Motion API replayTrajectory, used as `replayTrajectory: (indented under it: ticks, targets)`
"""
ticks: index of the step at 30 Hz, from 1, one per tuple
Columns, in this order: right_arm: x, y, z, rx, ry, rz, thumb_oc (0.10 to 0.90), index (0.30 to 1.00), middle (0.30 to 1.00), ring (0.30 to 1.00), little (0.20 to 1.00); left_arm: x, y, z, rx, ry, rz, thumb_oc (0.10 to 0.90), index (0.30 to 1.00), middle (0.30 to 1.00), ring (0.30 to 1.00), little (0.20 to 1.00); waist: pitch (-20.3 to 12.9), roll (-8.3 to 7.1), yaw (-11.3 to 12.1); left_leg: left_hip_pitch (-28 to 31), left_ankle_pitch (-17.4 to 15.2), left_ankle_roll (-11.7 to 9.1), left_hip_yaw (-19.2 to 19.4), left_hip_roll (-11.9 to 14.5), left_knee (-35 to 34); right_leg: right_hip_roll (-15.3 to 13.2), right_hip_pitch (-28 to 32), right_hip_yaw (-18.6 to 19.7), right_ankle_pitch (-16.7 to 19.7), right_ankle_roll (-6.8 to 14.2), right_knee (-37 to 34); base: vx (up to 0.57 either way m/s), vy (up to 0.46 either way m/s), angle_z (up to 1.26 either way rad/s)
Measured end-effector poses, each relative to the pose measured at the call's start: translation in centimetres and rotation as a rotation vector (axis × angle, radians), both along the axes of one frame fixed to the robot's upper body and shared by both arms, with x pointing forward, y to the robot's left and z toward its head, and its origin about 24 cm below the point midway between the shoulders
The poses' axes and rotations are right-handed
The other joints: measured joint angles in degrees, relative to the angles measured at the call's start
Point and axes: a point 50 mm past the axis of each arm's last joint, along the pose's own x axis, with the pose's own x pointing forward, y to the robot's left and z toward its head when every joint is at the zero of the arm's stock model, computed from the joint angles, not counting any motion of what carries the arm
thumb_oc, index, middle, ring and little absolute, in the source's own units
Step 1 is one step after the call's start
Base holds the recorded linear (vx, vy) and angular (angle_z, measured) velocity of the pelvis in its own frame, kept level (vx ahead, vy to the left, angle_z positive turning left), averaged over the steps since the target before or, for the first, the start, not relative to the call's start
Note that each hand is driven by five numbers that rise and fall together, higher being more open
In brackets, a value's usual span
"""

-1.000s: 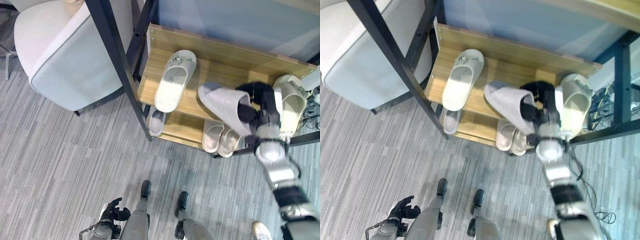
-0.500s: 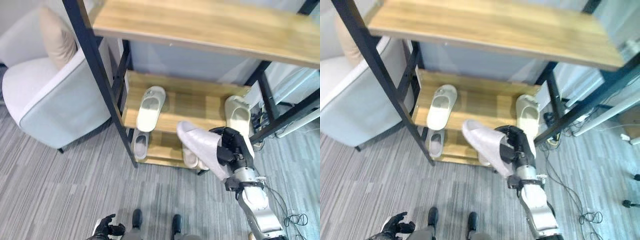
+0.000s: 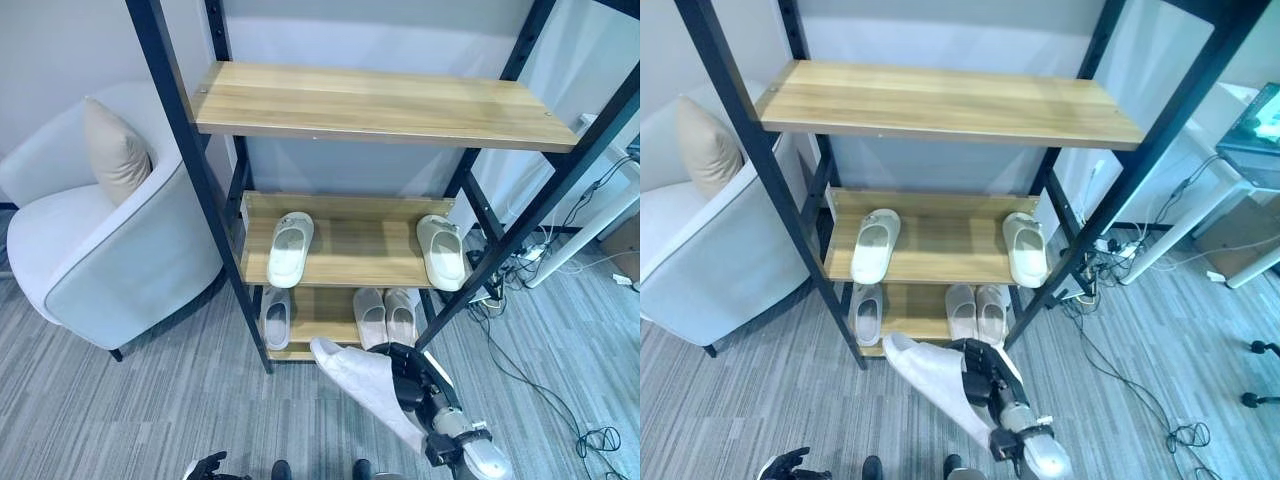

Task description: Arrange the slippers neatly on the shoe rack.

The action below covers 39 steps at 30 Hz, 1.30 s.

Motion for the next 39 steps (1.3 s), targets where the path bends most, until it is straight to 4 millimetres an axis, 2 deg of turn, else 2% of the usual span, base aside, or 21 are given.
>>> replayTrajectory:
  ticks: [3,5,7,8,9,10,11,13,14,16,21,22,24,26,30,34,35,36,38,39]
  targets:
    - [-0.1,-0.9,0.1,-0.039,0.001,0.01,0.4,0.3,0.3,0.3,0.3,-1.6,-0.7,-0.4,-0.02,0.037,0.021,0.8,0.9,0.9,0.9,0.9,0.21,2.93,0.53,-0.94,0.03,-0.68,-1.73,0.85,-0.08,1.39,2.01,-0.85,1.08,-1.88,-2.8,0.04,-0.061,0.31]
    - [-0.1,-1.5,0.2,-0.068,0.003,0.016,0.4,0.3,0.3,0.3,0.3,-2.0,-1.4,-0.6,-0.034,0.046,0.026,0.8,0.9,0.9,0.9,0.9,0.1,4.05,0.43,-1.6,-0.07,-0.88,-2.15,1.03,0.44,1.55,2.54,-2.09,1.5,-2.59,-4.01,-0.03,0.038,0.37]
    - [-0.1,-2.0,0.2,-0.087,0.006,0.012,0.4,0.3,0.3,0.3,0.3,-2.4,-1.9,-0.8,-0.043,0.053,0.03,0.8,0.9,0.9,0.9,0.9,0.26,4.78,1.56,-4.02,-1.36,-2.61,-2.13,1.66,3.48,1.42,3.52,-4.61,2.39,-4.35,-5.73,-0.01,0.086,0.46]
    - [-0.2,-2.0,0.2,-0.09,0.009,0.011,0.4,0.3,0.3,0.3,0.3,-2.4,-1.9,-0.8,-0.042,0.052,0.031,0.8,0.9,0.9,0.9,0.9,0.53,4.35,1.55,-4.13,-1.7,-2.5,-0.05,2.13,3.75,1.66,4.03,-5.22,2.82,-4.91,-6.35,0.07,0.082,0.43]
    - [-0.2,-2.0,0.0,-0.093,0.014,0.012,0.4,0.3,0.3,0.3,0.3,-2.5,-1.9,-0.8,-0.042,0.052,0.03,0.8,0.9,0.9,0.9,0.9,0.42,4.54,1.82,-3.61,-1.56,-2.64,1.89,2.92,4.17,1.95,4.78,-5.75,2.55,-5.13,-6.79,0.07,0.082,0.3]
    - [-0.2,-2.0,0.0,-0.094,0.015,0.014,0.4,0.3,0.3,0.3,0.3,-2.6,-2.0,-0.8,-0.041,0.052,0.03,0.8,0.9,0.9,0.9,0.9,0.5,4.4,1.94,-3.75,-1.0,-3.38,1.7,3.32,4.48,2.02,4.83,-5.87,2.32,-5.09,-6.79,0.12,0.12,0.07]
    - [0.3,-1.7,-0.1,-0.093,0.013,0.027,0.4,0.3,0.3,0.3,0.3,-2.4,-1.9,-0.8,-0.029,0.048,0.034,0.8,0.9,0.9,0.9,0.9,0.76,3.92,3.33,-4.23,-0.86,-3.54,1.8,3.12,5.94,2.2,4.6,-5.06,1.92,-4.81,-6.68,0.11,0.132,-0.06]
    - [0.5,-1.3,0.0,-0.076,0.008,0.029,0.4,0.3,0.3,0.3,0.3,-2.0,-1.8,-0.7,-0.026,0.044,0.044,0.8,0.9,0.9,0.9,0.9,1.29,3.01,3.56,-4.99,-1.2,-3.92,0.07,3.25,6.54,1.9,4.67,-4.85,1.94,-4.96,-6.96,0.12,0.175,-0.06]
    - [0.6,-1.2,0.0,-0.07,0.007,0.031,0.4,0.3,0.3,0.3,0.3,-2.3,-1.8,-0.8,-0.03,0.051,0.055,0.8,0.9,0.9,0.9,0.9,1.06,3.43,3.86,-3.72,-1.12,-3.83,0.08,3.42,4.82,2.31,4.67,-4.38,1.87,-4.7,-6.9,0.1,0.187,-0.11]
    - [0.5,-1.1,-0.2,-0.058,0.012,0.028,0.4,0.3,0.3,0.3,0.3,-2.2,-1.2,-0.7,-0.014,0.05,0.054,0.8,0.9,0.9,0.9,0.9,1.64,1.95,3.16,-3.16,-1.06,-3.77,0.2,2.94,4.17,1.65,4.71,-4.09,2.03,-4.59,-6.82,0.11,0.212,-0.11]
    - [-0.1,-0.6,-1.0,-0.029,0.047,0.021,0.4,0.3,0.3,0.3,0.3,-1.9,-0.3,-0.4,0.018,0.062,0.012,0.8,0.9,0.9,0.9,0.9,1.62,-0.25,3.03,-0.58,-1.68,-2.81,3.82,1.98,2.22,0.49,4.0,-0.39,2.33,-3.5,-6.73,0.07,0.166,-0.36]
    - [-0.1,-0.5,-1.0,-0.027,0.047,0.023,0.4,0.3,0.3,0.3,0.3,-2.0,-0.2,-0.4,0.019,0.068,0.012,0.8,0.9,0.9,0.9,0.9,1.61,-0.27,3.02,-0.01,-1.84,-2.53,4.96,1.94,1.94,0.26,3.96,0.08,2.38,-3.33,-6.61,-0.04,0.133,-0.6]
    - [0.4,0.1,-1.0,-0.019,0.04,0.041,0.4,0.3,0.3,0.3,0.3,-0.9,0.0,-0.2,0.029,0.036,0.008,0.8,0.9,0.9,0.9,0.9,1.58,-0.61,3.04,0.8,-2.08,-2.2,7.89,1.9,1.44,0.22,2.53,2.23,2.87,-2.81,-5.75,-0.03,0.081,-0.71]
    - [1.1,1.1,-0.7,0.008,0.017,0.053,0.4,0.3,0.3,0.3,0.3,-0.2,0.4,0.1,0.042,0.011,0.007,0.8,0.9,0.9,0.9,0.9,1.64,-0.63,3.17,1.79,-2.07,-2.13,11.2,2.39,0.54,0.19,1.3,2.56,3.5,-2.41,-5.26,-0.01,0.043,-0.76]
    - [0.5,1.3,-1.1,0.008,0.041,0.063,0.4,0.3,0.3,0.3,0.3,2.1,0.2,0.6,0.035,-0.079,-0.014,0.8,0.9,0.9,0.9,0.9,1.51,-0.51,1.75,2.4,-2.16,-2.08,10.82,2.24,0.05,0.15,2.78,2.01,3.7,-2.28,-7.62,0.06,0.002,-0.06]
    - [-1.0,0.5,-1.9,-0.006,0.094,0.037,0.4,0.3,0.3,0.3,0.3,1.9,-1.5,0.2,-0.016,-0.073,-0.023,0.8,0.9,0.9,0.9,0.9,0.13,0.63,1.39,3.35,-2.33,-2.19,10.84,2.2,0.05,0.34,5.59,1.77,5.6,-2.64,-11.53,0.06,-0.011,0.0]
    - [-1.9,0.2,-2.3,-0.011,0.123,0.025,0.4,0.3,0.3,0.3,0.3,0.0,-1.7,-0.3,-0.018,-0.018,-0.033,0.8,0.9,0.9,0.9,0.9,-3.57,0.99,1.42,3.6,-2.37,-2.11,10.72,2.14,0.02,0.32,5.93,2.04,6.25,-2.46,-12.38,0.0,0.0,0.0]
    - [-2.5,0.0,-3.3,0.001,0.148,-0.008,0.4,0.3,0.3,0.3,0.3,0.1,-2.0,-0.3,-0.017,-0.018,-0.059,0.8,0.9,0.9,0.9,0.9,-3.41,1.41,0.76,3.49,-2.32,-2.18,10.7,2.26,0.05,0.36,5.9,2.16,6.21,-2.48,-12.41,0.0,-0.006,0.1]
    - [-3.2,-1.0,-7.4,0.018,0.321,-0.24,0.4,0.3,0.3,0.3,0.3,0.1,-2.0,-0.2,-0.001,-0.009,-0.141,0.8,0.9,0.9,0.9,0.9,-4.63,1.47,0.1,3.41,-2.33,-2.26,10.2,2.28,0.04,0.43,6.07,1.98,5.93,-2.61,-12.39,0.01,-0.012,0.11]
    - [-3.9,-1.6,-8.4,0.001,0.388,-0.293,0.4,0.3,0.3,0.3,0.3,0.1,-2.1,-0.3,-0.003,-0.007,-0.155,0.8,0.9,0.9,0.9,0.9,-4.91,1.69,0.11,3.4,-2.35,-2.25,10.2,2.24,0.03,0.39,6.07,1.97,5.89,-2.56,-12.39,0.0,0.0,0.0]
